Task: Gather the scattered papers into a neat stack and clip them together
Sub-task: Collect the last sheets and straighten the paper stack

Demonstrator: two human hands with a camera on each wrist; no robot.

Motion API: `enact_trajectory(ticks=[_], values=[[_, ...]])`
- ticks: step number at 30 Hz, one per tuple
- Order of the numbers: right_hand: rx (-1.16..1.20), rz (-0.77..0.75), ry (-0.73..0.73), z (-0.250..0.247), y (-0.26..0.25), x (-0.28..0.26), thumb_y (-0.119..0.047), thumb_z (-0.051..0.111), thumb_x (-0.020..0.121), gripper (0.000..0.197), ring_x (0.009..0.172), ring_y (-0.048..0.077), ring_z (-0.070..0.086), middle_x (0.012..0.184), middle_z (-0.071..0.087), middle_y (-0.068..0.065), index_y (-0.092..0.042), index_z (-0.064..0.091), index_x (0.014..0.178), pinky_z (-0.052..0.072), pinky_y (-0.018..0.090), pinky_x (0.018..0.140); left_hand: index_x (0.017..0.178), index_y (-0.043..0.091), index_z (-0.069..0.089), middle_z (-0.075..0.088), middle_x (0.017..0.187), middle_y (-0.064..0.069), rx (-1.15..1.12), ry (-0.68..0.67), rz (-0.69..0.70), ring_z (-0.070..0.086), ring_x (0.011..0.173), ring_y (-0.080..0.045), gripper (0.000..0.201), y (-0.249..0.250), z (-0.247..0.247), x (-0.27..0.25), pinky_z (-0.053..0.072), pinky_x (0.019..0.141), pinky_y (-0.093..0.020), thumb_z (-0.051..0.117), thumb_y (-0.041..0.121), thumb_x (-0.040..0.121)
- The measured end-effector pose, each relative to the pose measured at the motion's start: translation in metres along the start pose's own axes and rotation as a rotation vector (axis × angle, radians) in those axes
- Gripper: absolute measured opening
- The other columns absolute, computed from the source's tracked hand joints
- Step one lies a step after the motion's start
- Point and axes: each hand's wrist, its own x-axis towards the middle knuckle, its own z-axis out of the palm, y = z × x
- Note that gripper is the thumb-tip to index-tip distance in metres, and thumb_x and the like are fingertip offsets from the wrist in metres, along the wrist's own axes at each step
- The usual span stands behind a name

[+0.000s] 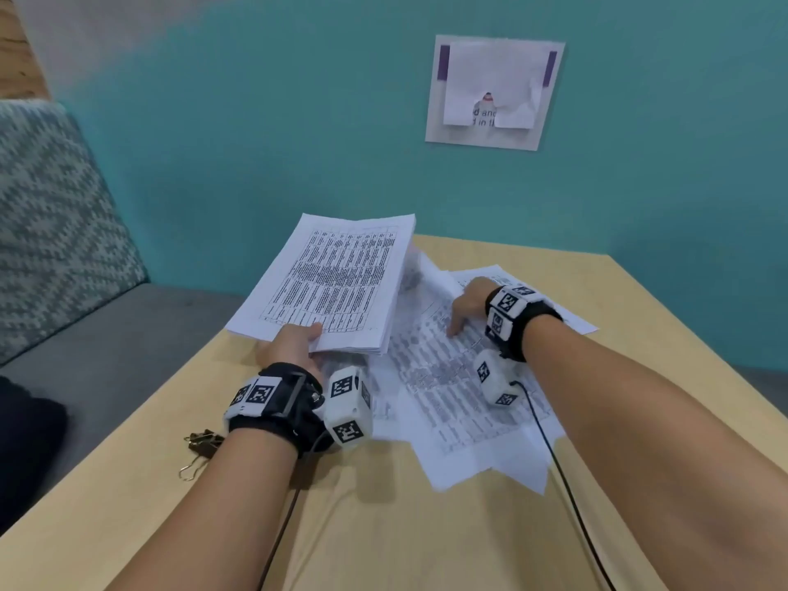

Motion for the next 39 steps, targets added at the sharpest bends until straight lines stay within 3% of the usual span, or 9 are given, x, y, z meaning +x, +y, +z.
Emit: enact_trajectory(ticks=[5, 9, 14, 19, 24, 28, 32, 36, 39], values=[[-0.063, 0.121, 0.061, -0.014, 0.048, 0.015, -0.030, 0.086, 0.072, 0.058, 0.095, 0.030, 0.060, 0.111, 0.065, 0.013, 0.000, 0.061, 0.115, 0.054, 0.042, 0.094, 0.119, -0.003, 0.057, 0.070, 0.108, -0.024, 0.041, -0.004, -0.011, 0.073, 0.083, -0.042, 0.048, 0.002, 0.003, -0.006, 0.063, 0.062, -0.057, 0.076, -0.011, 0.076], [-0.103, 0.122, 0.019, -0.016, 0.066, 0.010, -0.032, 0.087, 0.072, 0.062, 0.096, 0.029, 0.059, 0.113, 0.063, 0.009, -0.003, 0.057, 0.120, 0.052, 0.035, 0.087, 0.124, -0.003, 0.058, 0.071, 0.111, -0.022, 0.051, 0.022, -0.009, 0.072, 0.089, -0.044, 0.058, 0.002, 0.003, -0.008, 0.061, 0.078, -0.061, 0.080, -0.008, 0.071], [-0.023, 0.108, 0.020, -0.032, 0.067, 0.001, -0.029, 0.089, 0.069, 0.072, 0.108, 0.035, 0.061, 0.122, 0.064, 0.018, 0.004, 0.059, 0.125, 0.052, 0.039, 0.089, 0.127, -0.004, 0.057, 0.070, 0.104, -0.020, 0.054, 0.000, 0.013, 0.071, 0.085, -0.039, 0.053, 0.001, 0.002, -0.017, 0.064, 0.067, -0.049, 0.076, -0.009, 0.078], [0.010, 0.152, 0.050, -0.033, 0.077, 0.019, -0.029, 0.090, 0.068, 0.076, 0.107, 0.034, 0.060, 0.127, 0.063, 0.018, 0.003, 0.057, 0.128, 0.050, 0.036, 0.085, 0.128, -0.003, 0.056, 0.070, 0.113, -0.021, 0.008, -0.005, 0.016, 0.072, 0.094, -0.042, 0.055, 0.000, 0.003, -0.016, 0.061, 0.083, -0.057, 0.074, -0.012, 0.077], [-0.059, 0.245, -0.034, -0.030, 0.089, 0.029, -0.032, 0.088, 0.071, 0.079, 0.099, 0.031, 0.057, 0.132, 0.062, 0.016, 0.002, 0.055, 0.135, 0.051, 0.036, 0.088, 0.132, -0.001, 0.057, 0.071, 0.118, -0.022, -0.036, 0.019, 0.041, 0.071, 0.099, -0.045, 0.070, 0.000, 0.005, -0.011, 0.059, 0.079, -0.065, 0.075, -0.016, 0.066], [-0.081, 0.249, -0.053, -0.037, 0.089, 0.011, -0.032, 0.072, 0.090, 0.075, 0.131, 0.031, 0.049, 0.151, 0.044, 0.016, 0.001, 0.039, 0.148, 0.044, 0.035, 0.104, 0.127, -0.002, 0.060, 0.073, 0.114, -0.023, -0.062, 0.005, 0.041, 0.073, 0.094, -0.047, 0.066, -0.004, 0.004, -0.004, 0.057, 0.072, -0.071, 0.075, -0.017, 0.064], [0.043, 0.262, -0.027, -0.038, 0.098, 0.000, -0.028, 0.069, 0.093, 0.063, 0.134, 0.033, 0.047, 0.148, 0.046, 0.018, 0.004, 0.046, 0.143, 0.040, 0.036, 0.109, 0.126, 0.000, 0.061, 0.073, 0.114, -0.022, -0.051, 0.024, 0.036, 0.073, 0.092, -0.046, 0.068, -0.006, 0.004, 0.000, 0.060, 0.074, -0.066, 0.077, -0.014, 0.061], [0.283, 0.337, 0.119, -0.041, 0.114, 0.002, -0.018, 0.080, 0.083, 0.060, 0.095, 0.033, 0.060, 0.113, 0.063, 0.018, 0.008, 0.055, 0.131, 0.050, 0.039, 0.093, 0.130, 0.000, 0.058, 0.072, 0.115, -0.021, -0.004, 0.014, 0.034, 0.073, 0.089, -0.043, 0.066, 0.001, 0.002, -0.016, 0.062, 0.066, -0.060, 0.075, -0.015, 0.068], [0.515, 0.381, 0.240, -0.050, 0.123, 0.001, -0.016, 0.075, 0.088, 0.056, 0.117, 0.037, 0.059, 0.130, 0.059, 0.022, 0.008, 0.052, 0.134, 0.048, 0.036, 0.090, 0.129, 0.003, 0.062, 0.073, 0.113, -0.019, 0.052, 0.006, 0.075, 0.073, 0.088, -0.039, 0.058, 0.001, 0.000, -0.021, 0.063, 0.055, -0.048, 0.069, -0.018, 0.076]])
